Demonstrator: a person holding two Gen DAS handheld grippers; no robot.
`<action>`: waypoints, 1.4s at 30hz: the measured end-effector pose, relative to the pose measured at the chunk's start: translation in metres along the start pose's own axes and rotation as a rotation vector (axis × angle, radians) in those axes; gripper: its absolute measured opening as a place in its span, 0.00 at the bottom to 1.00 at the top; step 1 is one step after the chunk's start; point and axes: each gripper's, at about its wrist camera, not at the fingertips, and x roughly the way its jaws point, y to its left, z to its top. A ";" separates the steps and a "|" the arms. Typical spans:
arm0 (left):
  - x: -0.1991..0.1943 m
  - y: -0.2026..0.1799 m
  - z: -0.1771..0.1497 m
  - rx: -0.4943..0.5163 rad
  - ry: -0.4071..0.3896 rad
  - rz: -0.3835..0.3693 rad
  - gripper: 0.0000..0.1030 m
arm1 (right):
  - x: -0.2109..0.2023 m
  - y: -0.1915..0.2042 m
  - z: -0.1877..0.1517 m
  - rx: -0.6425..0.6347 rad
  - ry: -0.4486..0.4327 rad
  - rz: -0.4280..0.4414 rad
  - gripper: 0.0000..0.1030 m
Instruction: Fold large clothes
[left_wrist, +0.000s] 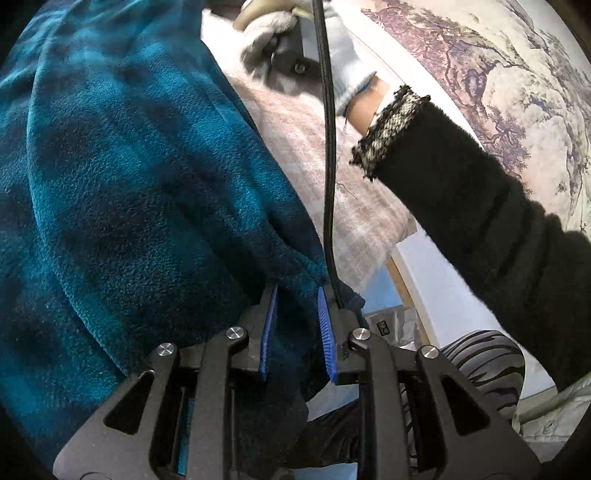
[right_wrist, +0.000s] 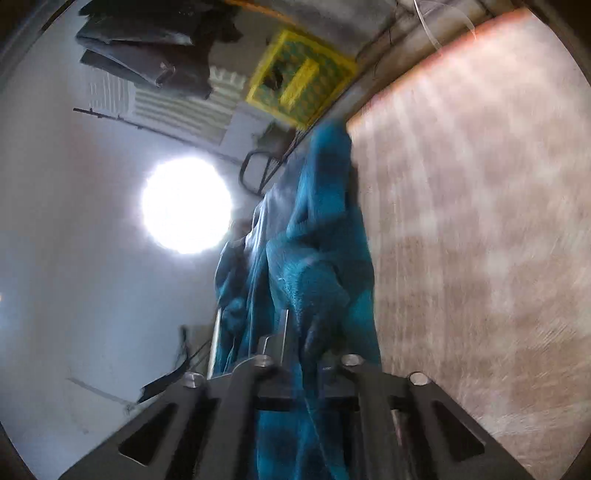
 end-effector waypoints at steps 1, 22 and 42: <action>-0.002 0.002 -0.002 0.004 -0.003 -0.001 0.20 | -0.013 0.016 0.004 -0.076 -0.056 -0.007 0.03; -0.008 0.004 -0.015 0.056 -0.046 -0.035 0.20 | -0.007 0.106 0.068 -0.318 0.158 -0.424 0.54; -0.012 0.014 -0.017 0.096 -0.052 -0.085 0.20 | 0.161 0.076 0.116 -0.264 0.294 -0.878 0.01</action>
